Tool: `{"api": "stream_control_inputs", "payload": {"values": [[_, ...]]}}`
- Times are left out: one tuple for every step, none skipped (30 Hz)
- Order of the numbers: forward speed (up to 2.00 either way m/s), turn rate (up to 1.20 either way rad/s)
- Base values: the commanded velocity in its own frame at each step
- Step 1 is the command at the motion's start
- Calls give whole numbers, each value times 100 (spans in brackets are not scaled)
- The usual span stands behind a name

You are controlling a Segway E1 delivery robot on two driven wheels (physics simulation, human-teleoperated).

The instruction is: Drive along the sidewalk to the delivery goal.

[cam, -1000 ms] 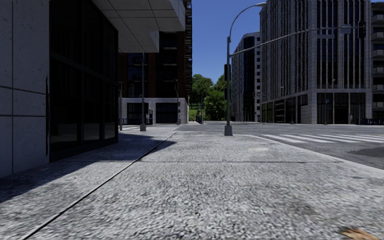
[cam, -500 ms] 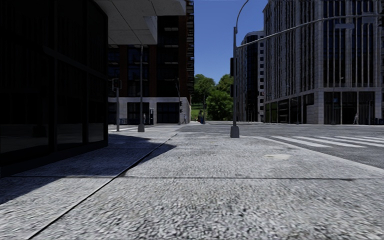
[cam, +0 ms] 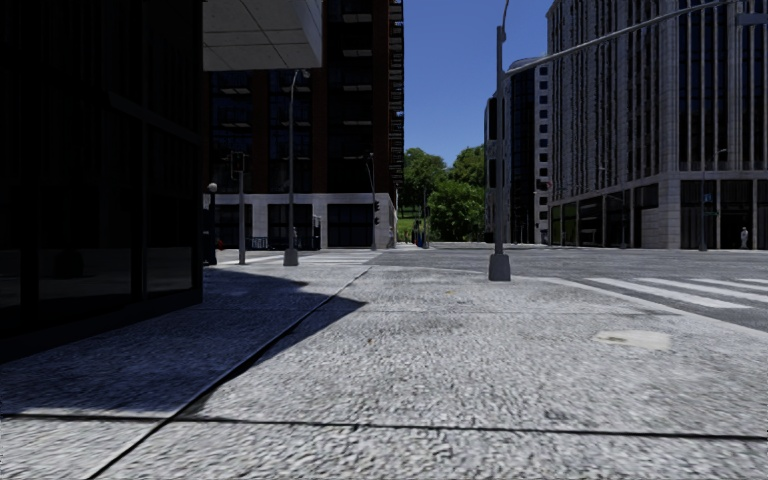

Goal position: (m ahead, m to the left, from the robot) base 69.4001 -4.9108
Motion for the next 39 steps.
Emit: {"api": "stream_control_inputs", "payload": {"values": [[200,0],[200,0],[200,0],[200,0],[200,0],[200,0],[200,2],[200,17],[200,37],[200,58],[200,66],[200,66],[200,67],[200,66],[200,17],[200,3],[200,0],[200,0],[200,0],[200,0],[200,0],[200,0],[200,0],[200,0],[200,0],[200,0],[200,0],[200,0],[200,0],[200,0],[200,0],[200,0],[200,10],[200,60],[200,80],[200,89],[200,91],[200,36],[200,1]]}}
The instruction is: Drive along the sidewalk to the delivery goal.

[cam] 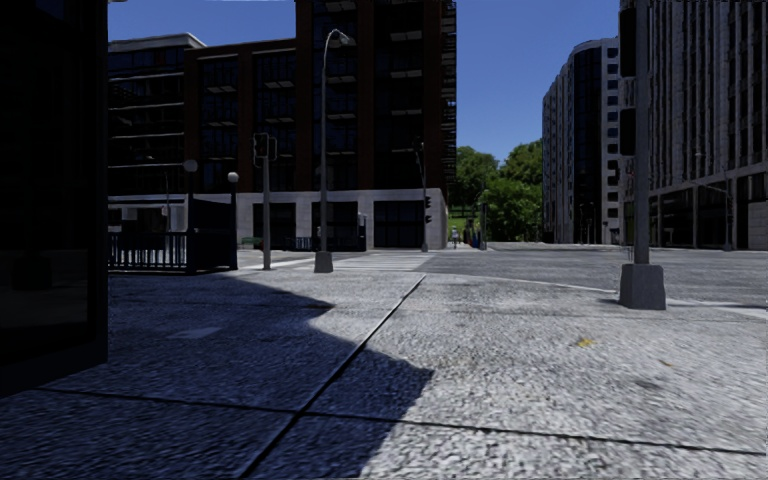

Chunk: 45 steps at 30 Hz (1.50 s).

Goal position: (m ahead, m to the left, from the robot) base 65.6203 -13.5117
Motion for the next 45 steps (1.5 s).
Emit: {"api": "stream_control_inputs", "payload": {"values": [[200,0],[200,0],[200,0],[200,0],[200,0],[200,0],[200,0],[200,0],[200,0],[200,0],[200,0],[200,0],[200,0],[200,0],[200,0],[200,0],[200,0],[200,0],[200,0],[200,0],[200,0],[200,0],[200,0],[200,0],[200,0],[200,0],[200,0],[200,0],[200,0],[200,0],[200,0],[200,0],[200,0],[200,0],[200,0],[200,0],[200,0],[200,0],[200,0],[200,0],[200,0],[200,0],[200,0],[200,0],[200,0]]}}
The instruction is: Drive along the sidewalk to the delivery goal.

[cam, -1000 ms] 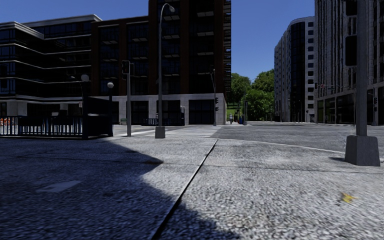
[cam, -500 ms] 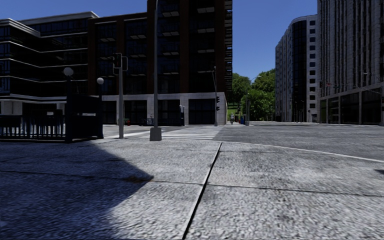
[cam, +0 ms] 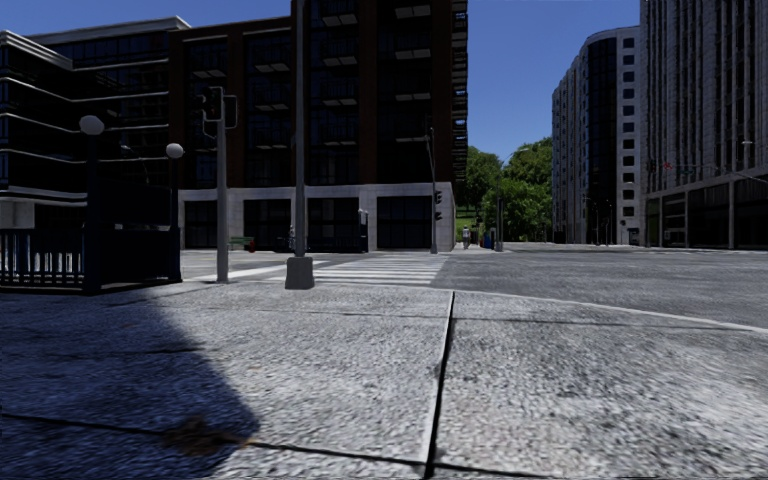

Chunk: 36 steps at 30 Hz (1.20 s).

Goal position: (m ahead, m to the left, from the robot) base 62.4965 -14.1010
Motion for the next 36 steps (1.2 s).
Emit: {"api": "stream_control_inputs", "payload": {"values": [[200,0],[200,0],[200,0],[200,0],[200,0],[200,0],[200,0],[200,0],[200,0],[200,0],[200,0],[200,0],[200,0],[200,0],[200,0],[200,0],[200,0],[200,0],[200,0],[200,0],[200,0],[200,0],[200,0],[200,0],[200,0],[200,0],[200,0],[200,0],[200,0],[200,0],[200,0],[200,0],[200,0],[200,0],[200,0],[200,0]]}}
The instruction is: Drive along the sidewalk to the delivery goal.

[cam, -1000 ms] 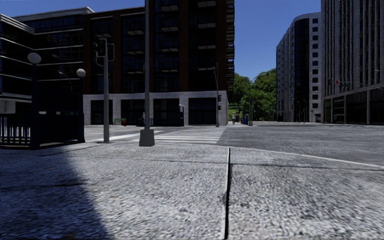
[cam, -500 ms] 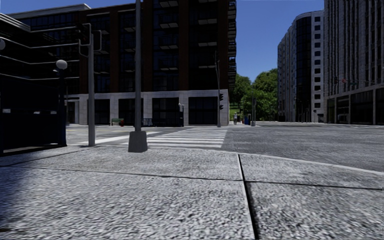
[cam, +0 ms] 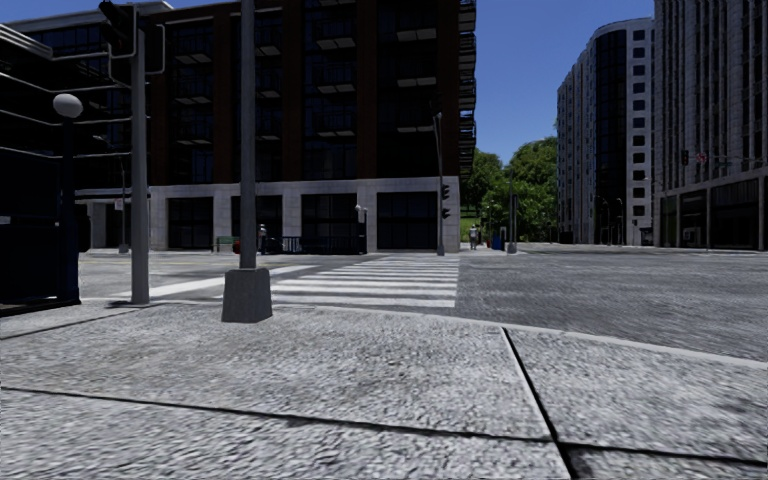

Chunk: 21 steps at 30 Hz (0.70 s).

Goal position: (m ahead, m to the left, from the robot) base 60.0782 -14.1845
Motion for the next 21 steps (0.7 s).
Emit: {"api": "stream_control_inputs", "payload": {"values": [[200,0],[200,0],[200,0],[200,0],[200,0],[200,0],[200,0],[200,0],[200,0],[200,0],[200,0],[200,0],[200,0],[200,0],[200,0],[200,0],[200,0],[200,0],[200,0],[200,0],[200,0]]}}
